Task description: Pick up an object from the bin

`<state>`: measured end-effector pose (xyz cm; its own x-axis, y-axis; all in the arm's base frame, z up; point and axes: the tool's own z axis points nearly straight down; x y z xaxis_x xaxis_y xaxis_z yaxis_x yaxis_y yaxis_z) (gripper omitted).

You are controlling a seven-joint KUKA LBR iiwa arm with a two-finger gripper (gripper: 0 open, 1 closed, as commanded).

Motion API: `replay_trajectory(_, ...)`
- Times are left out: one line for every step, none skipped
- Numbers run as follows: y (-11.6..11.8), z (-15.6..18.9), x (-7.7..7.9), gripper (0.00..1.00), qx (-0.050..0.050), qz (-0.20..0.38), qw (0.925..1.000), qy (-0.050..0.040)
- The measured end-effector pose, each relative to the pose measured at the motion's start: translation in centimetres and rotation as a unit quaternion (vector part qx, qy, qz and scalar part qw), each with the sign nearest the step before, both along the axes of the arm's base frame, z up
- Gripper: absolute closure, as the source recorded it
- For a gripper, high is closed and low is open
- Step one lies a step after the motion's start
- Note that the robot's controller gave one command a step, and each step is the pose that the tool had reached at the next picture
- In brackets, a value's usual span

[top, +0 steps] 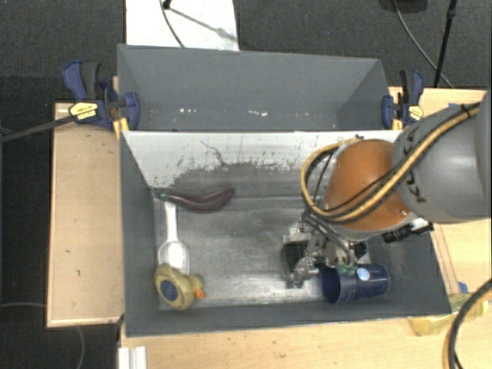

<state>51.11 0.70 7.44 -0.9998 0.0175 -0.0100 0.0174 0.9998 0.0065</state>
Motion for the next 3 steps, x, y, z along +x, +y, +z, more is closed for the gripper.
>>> replay_trajectory(-1.3, 4.7, 0.7, 1.0, -0.003, 0.012, 0.9999, 0.0084)
replay_trajectory(-0.4, 7.6, 0.3, 1.0, -0.003, 0.012, 0.9999, 0.0007)
replay_trajectory(0.7, 11.7, 0.2, 1.0, -0.004, 0.018, 0.9998, 0.0072)
